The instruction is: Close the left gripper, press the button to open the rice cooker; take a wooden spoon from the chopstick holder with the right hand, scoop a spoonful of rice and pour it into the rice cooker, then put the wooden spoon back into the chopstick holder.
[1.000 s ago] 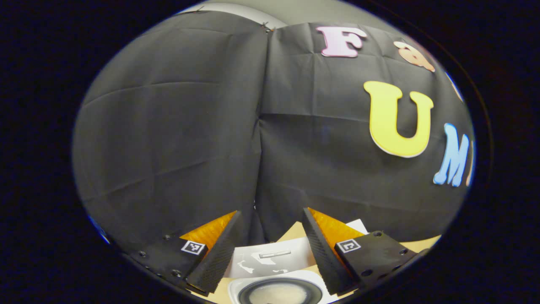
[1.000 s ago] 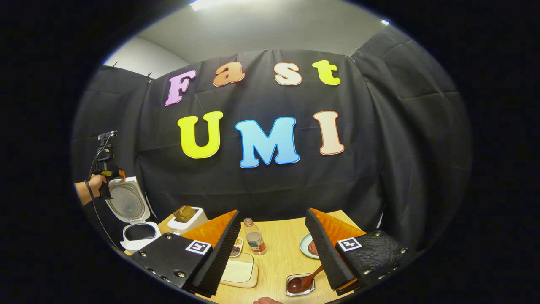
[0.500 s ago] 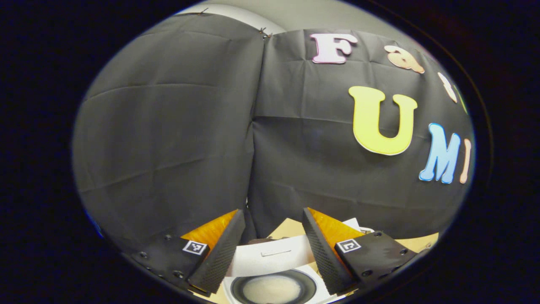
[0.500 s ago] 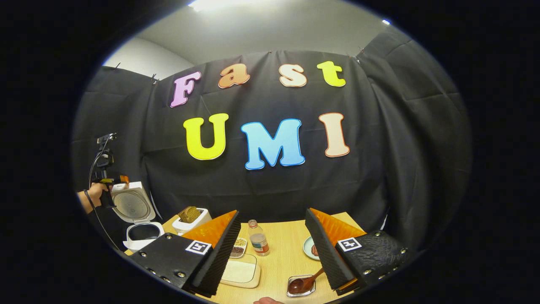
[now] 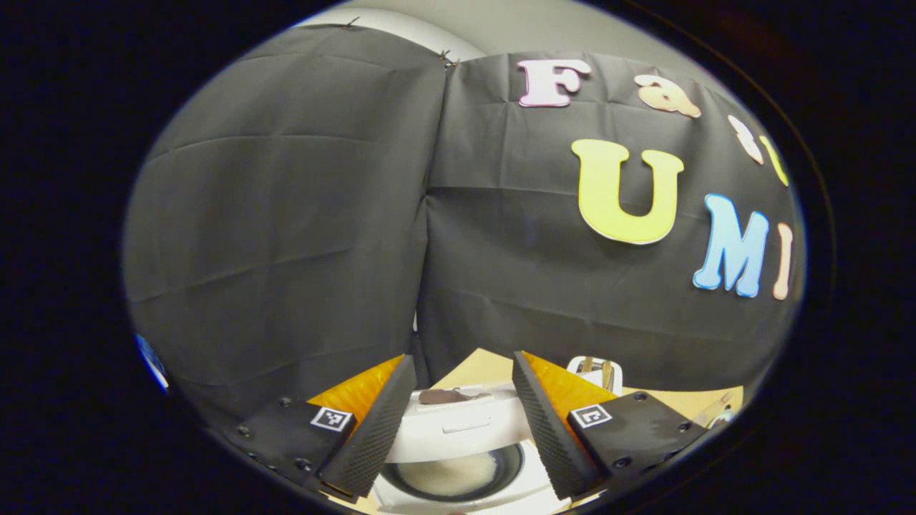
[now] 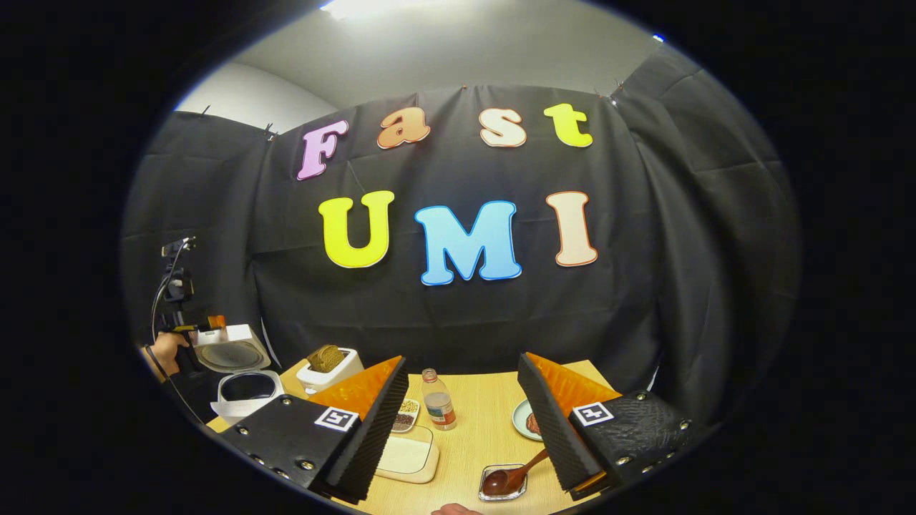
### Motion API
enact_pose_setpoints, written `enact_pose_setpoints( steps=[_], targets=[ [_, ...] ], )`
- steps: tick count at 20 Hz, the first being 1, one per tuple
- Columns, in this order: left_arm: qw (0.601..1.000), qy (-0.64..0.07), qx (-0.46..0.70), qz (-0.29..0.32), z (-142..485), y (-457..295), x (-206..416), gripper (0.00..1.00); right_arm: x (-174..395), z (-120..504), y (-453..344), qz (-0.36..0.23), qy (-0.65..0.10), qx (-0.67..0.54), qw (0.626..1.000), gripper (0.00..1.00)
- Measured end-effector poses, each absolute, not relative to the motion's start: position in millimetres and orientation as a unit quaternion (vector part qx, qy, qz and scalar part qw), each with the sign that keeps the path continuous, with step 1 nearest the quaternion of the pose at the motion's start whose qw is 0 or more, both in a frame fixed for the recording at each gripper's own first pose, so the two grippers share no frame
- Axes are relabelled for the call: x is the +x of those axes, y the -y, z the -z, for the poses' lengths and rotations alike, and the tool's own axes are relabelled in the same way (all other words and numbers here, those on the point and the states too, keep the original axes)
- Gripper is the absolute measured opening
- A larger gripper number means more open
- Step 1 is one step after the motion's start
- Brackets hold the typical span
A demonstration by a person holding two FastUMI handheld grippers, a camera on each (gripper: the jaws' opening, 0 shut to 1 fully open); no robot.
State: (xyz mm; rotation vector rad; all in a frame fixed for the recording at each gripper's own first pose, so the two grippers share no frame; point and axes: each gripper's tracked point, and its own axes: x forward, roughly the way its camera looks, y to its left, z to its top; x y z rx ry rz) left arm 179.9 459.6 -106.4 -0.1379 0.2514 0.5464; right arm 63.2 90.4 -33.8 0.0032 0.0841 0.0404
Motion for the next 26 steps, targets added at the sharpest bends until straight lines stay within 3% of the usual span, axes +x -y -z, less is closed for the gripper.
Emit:
enact_pose_setpoints(
  steps=[9, 12, 13, 16, 18, 19, 20, 22, 23, 26],
  targets=[
    [0.949, -0.143, -0.075, -0.270, 158.9, -421.4, 150.7, 0.99, 61.0, 39.7, -101.6, -0.033, -0.055, -0.003, 0.998, 0.93],
    [0.949, -0.145, -0.079, -0.268, 168.2, -415.9, 147.4, 0.93, 58.6, 41.1, -104.9, -0.036, -0.057, -0.007, 0.998, 0.93],
    [0.949, -0.147, -0.080, -0.267, 170.8, -412.8, 145.4, 0.96, 57.8, 41.6, -105.7, -0.036, -0.057, -0.007, 0.998, 0.93],
    [0.948, -0.163, -0.084, -0.260, 187.9, -407.2, 141.8, 0.92, 56.8, 45.9, -107.4, -0.036, -0.061, -0.005, 0.997, 0.93],
    [0.948, -0.169, -0.076, -0.258, 193.0, -404.4, 140.0, 0.96, 55.9, 49.6, -110.0, -0.039, -0.066, -0.001, 0.997, 0.93],
    [0.948, -0.171, -0.070, -0.258, 195.1, -402.5, 138.6, 0.93, 56.1, 50.5, -110.9, -0.040, -0.067, 0.000, 0.997, 0.93],
    [0.948, -0.173, -0.070, -0.259, 196.6, -401.4, 137.4, 0.96, 56.0, 49.9, -111.8, -0.040, -0.067, 0.003, 0.997, 0.93],
    [0.946, -0.176, -0.075, -0.260, 200.5, -402.3, 136.4, 0.92, 56.4, 51.4, -112.7, -0.041, -0.070, 0.004, 0.997, 0.93],
    [0.946, -0.178, -0.076, -0.261, 203.2, -401.6, 136.7, 0.96, 56.3, 53.3, -113.8, -0.041, -0.072, 0.004, 0.997, 0.93],
    [0.944, -0.189, -0.070, -0.262, 212.8, -400.8, 138.3, 0.92, 55.1, 54.1, -113.2, -0.040, -0.074, 0.004, 0.996, 0.93]
  ],
)
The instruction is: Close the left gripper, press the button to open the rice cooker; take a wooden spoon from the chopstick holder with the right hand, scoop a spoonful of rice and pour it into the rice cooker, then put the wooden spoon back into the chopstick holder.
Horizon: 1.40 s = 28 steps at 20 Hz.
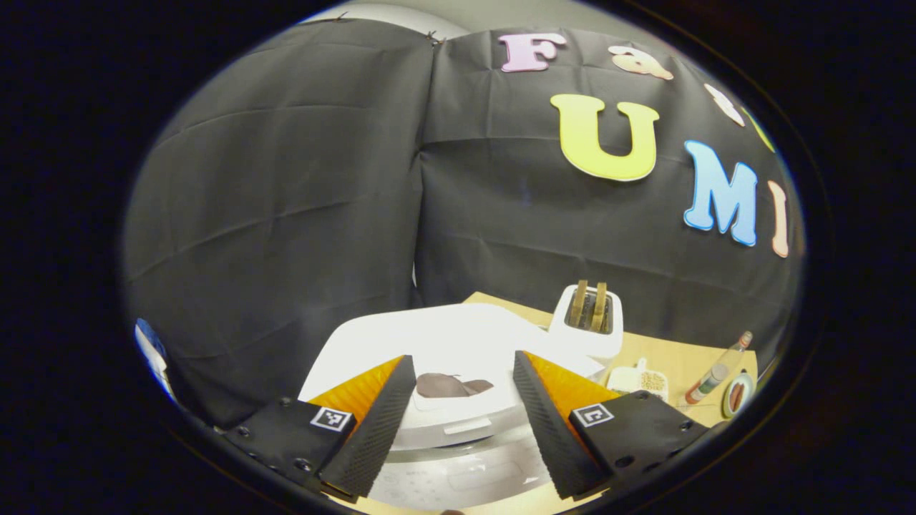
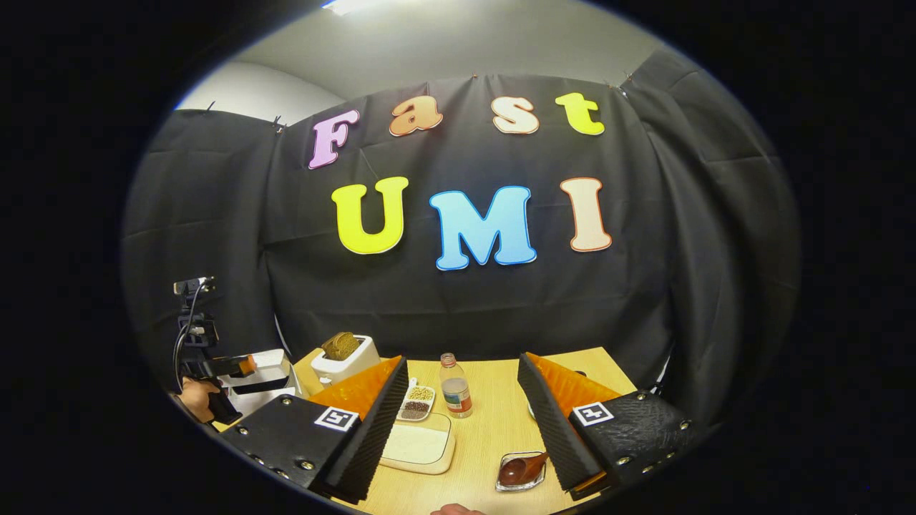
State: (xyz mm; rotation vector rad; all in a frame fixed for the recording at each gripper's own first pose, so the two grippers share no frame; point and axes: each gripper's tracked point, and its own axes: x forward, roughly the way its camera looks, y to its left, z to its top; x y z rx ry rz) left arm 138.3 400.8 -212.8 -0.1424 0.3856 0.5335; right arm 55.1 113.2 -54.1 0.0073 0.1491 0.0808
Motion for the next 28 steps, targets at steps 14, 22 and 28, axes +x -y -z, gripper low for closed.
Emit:
enact_pose_setpoints(
  steps=[14, 22, 28],
  targets=[
    [0.931, -0.248, -0.070, -0.258, 257.9, -391.9, 128.1, 0.96, 47.8, 62.9, -90.1, -0.017, -0.093, 0.003, 0.995, 0.93],
    [0.934, -0.250, -0.067, -0.246, 258.2, -389.9, 126.7, 0.97, 45.2, 62.4, -79.9, -0.011, -0.090, 0.023, 0.996, 0.93],
    [0.958, -0.180, -0.057, -0.217, 194.5, -367.5, 124.0, 0.92, 43.8, 53.2, -75.2, -0.022, -0.075, 0.010, 0.997, 0.93]
  ],
)
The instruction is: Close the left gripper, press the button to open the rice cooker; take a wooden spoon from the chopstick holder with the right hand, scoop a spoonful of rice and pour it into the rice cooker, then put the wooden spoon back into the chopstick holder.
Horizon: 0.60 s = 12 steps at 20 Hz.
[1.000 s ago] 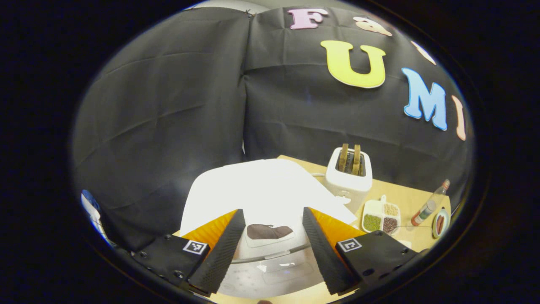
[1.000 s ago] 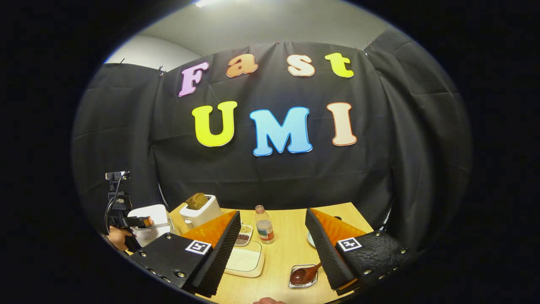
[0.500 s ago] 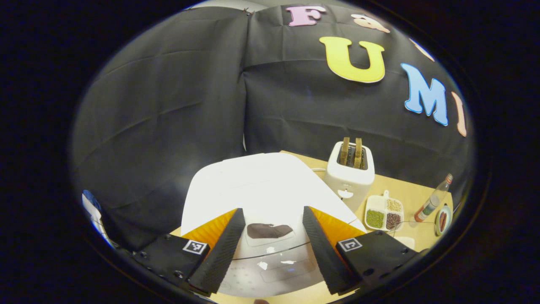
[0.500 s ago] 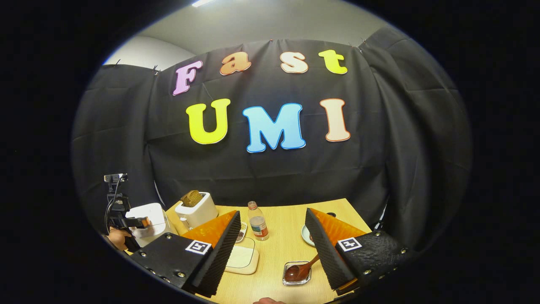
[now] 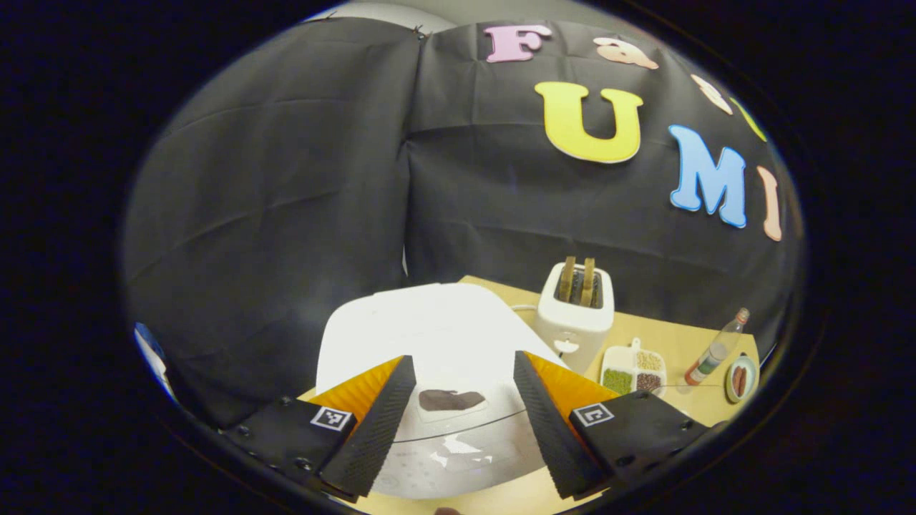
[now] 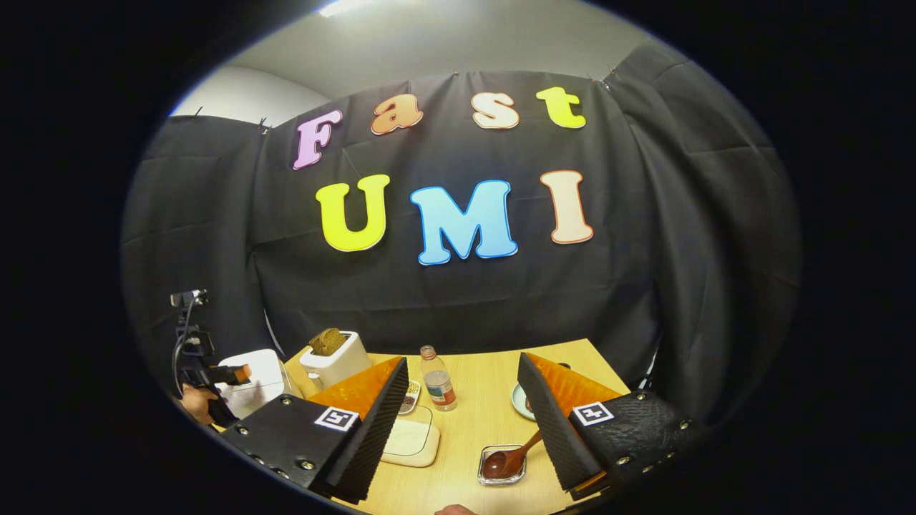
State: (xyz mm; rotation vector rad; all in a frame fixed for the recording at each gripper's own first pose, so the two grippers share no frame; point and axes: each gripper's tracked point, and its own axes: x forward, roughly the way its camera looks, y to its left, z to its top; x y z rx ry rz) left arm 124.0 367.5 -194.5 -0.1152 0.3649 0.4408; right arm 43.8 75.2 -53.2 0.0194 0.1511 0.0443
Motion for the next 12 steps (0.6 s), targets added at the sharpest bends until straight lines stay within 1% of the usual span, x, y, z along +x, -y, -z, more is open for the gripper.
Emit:
enact_pose_setpoints(
  steps=[1, 2, 3, 4, 5, 6, 7, 8, 12],
  targets=[
    [0.964, -0.160, -0.048, -0.205, 172.4, -354.8, 120.7, 0.96, 44.5, 48.6, -75.5, -0.024, -0.067, 0.006, 0.997, 0.93],
    [0.970, -0.142, -0.040, -0.195, 149.5, -342.8, 116.8, 0.96, 45.6, 43.1, -74.1, -0.025, -0.059, 0.004, 0.998, 0.93],
    [0.974, -0.125, -0.038, -0.183, 130.7, -328.0, 114.1, 0.92, 46.3, 38.9, -75.0, -0.028, -0.052, 0.004, 0.998, 0.93],
    [0.979, -0.106, -0.040, -0.169, 108.5, -310.0, 113.0, 0.92, 46.8, 34.8, -75.7, -0.029, -0.047, 0.005, 0.998, 0.93],
    [0.983, -0.087, -0.041, -0.156, 85.0, -292.4, 107.0, 1.00, 47.5, 30.8, -75.9, -0.029, -0.042, 0.006, 0.999, 0.93],
    [0.987, -0.069, -0.038, -0.144, 63.5, -273.7, 101.9, 0.96, 48.1, 26.2, -77.0, -0.028, -0.038, 0.006, 0.999, 0.93],
    [0.990, -0.052, -0.031, -0.131, 45.0, -254.9, 95.1, 0.96, 48.8, 21.5, -76.8, -0.026, -0.033, 0.006, 0.999, 0.93],
    [0.992, -0.036, -0.023, -0.115, 25.2, -235.8, 90.0, 0.92, 49.3, 15.9, -79.7, -0.030, -0.027, 0.008, 0.999, 0.93],
    [0.999, 0.016, -0.017, -0.045, -27.9, -154.3, 58.9, 0.92, 45.1, -9.9, -89.3, -0.038, -0.002, 0.007, 0.999, 0.93]
  ],
)
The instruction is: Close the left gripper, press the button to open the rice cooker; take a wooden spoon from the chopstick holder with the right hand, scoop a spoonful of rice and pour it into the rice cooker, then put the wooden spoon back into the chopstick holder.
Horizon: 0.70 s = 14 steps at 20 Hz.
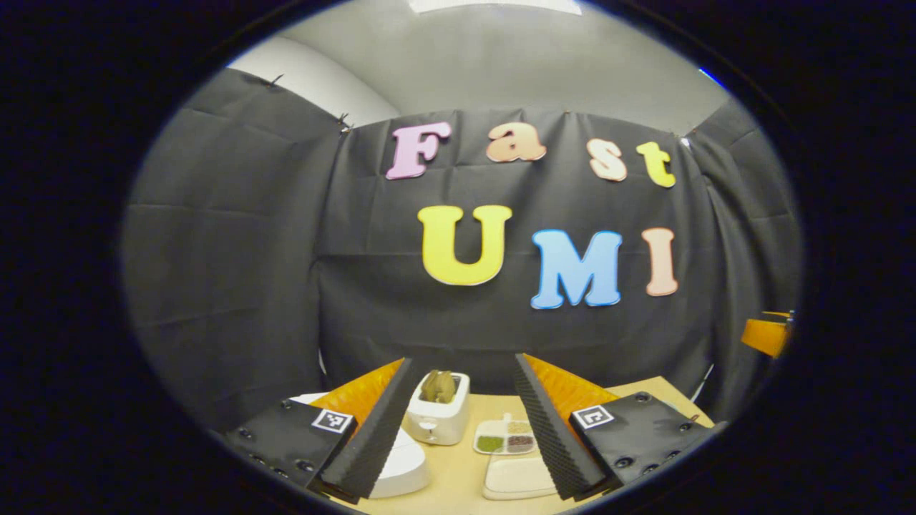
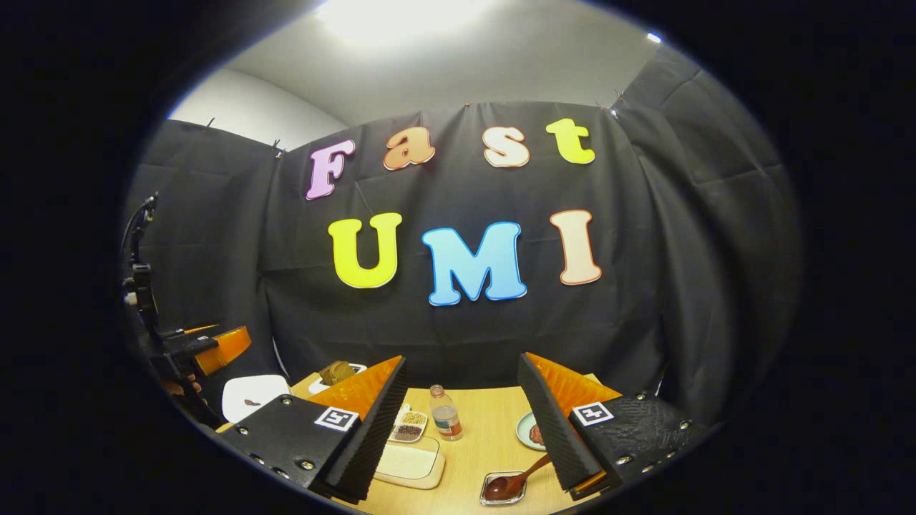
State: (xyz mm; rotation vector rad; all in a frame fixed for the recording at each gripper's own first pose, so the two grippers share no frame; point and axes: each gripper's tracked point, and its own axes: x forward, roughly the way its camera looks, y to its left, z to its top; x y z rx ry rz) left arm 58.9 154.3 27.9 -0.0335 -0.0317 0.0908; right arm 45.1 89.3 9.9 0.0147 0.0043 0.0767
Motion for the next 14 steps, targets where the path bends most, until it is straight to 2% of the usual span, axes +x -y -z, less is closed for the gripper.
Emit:
enact_pose_setpoints(
  steps=[2, 3, 5, 6, 7, 9, 10, 14],
  targets=[
    [0.999, 0.034, -0.020, -0.024, -45.4, -125.7, 45.9, 0.95, 41.8, -21.3, -94.2, -0.042, 0.010, 0.011, 0.999, 0.93],
    [0.999, 0.037, -0.023, -0.019, -49.1, -116.9, 38.8, 0.91, 40.5, -25.3, -94.5, -0.042, 0.014, 0.013, 0.999, 0.93],
    [0.999, 0.046, -0.025, -0.009, -59.5, -103.9, 34.7, 1.00, 38.4, -31.2, -96.9, -0.043, 0.019, 0.019, 0.999, 0.93],
    [0.999, 0.046, -0.028, -0.004, -60.2, -100.3, 35.2, 0.92, 37.9, -33.9, -98.7, -0.043, 0.022, 0.021, 0.999, 0.93],
    [0.999, 0.044, -0.032, 0.000, -58.0, -97.8, 37.9, 0.96, 37.7, -33.3, -98.2, -0.042, 0.023, 0.021, 0.999, 0.93],
    [0.999, 0.040, -0.031, 0.002, -54.2, -98.1, 36.8, 0.96, 38.7, -32.8, -98.0, -0.040, 0.022, 0.017, 0.999, 0.93],
    [0.999, 0.039, -0.028, 0.001, -54.0, -99.7, 37.1, 1.00, 38.3, -32.4, -98.2, -0.039, 0.022, 0.015, 0.999, 0.93],
    [0.999, 0.037, -0.017, 0.000, -53.6, -101.5, 41.9, 0.92, 42.1, -27.6, -95.3, -0.033, 0.020, 0.024, 0.999, 0.93]
  ],
)
